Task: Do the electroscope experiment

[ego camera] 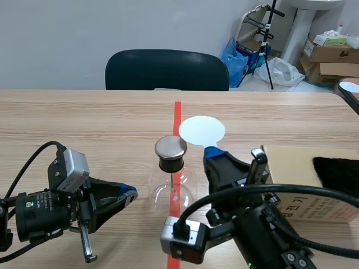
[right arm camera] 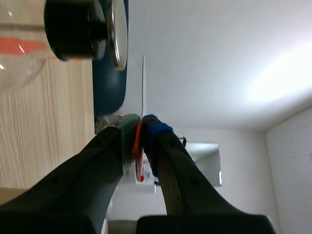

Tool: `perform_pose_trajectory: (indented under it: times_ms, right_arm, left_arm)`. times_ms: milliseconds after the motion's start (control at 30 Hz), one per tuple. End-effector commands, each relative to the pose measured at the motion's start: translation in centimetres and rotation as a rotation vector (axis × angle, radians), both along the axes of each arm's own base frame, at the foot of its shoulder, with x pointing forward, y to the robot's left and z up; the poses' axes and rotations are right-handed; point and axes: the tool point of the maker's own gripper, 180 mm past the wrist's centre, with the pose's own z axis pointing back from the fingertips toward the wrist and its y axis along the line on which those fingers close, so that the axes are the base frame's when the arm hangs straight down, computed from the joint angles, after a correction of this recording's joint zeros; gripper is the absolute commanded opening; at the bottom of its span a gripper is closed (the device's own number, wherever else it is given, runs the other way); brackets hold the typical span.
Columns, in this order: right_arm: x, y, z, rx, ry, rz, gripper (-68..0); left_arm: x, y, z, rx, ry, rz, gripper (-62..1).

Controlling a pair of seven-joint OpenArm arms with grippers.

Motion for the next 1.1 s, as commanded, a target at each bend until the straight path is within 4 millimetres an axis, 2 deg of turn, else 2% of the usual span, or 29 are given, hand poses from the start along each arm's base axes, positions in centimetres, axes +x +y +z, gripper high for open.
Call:
perform_pose_trajectory:
  times_ms: [0,333,1067]
  right_arm:
    - [0.3,0.3,1.2,0.004,-0.043,0.028,-66.5]
    - [-1.1,2.3,1.0,-0.004,-0.039,0.165,-66.5]
    - [-1.3,2.5,1.0,-0.004,-0.039,0.177,-66.5]
  left_arm:
    - [0.4,-0.1,0.8,-0.027,-0.018,0.005,-57.9]
    - [0.4,-0.1,0.8,-0.027,-0.018,0.005,-58.0]
    - [0.4,-0.1,0.8,-0.027,-0.018,0.005,-57.9]
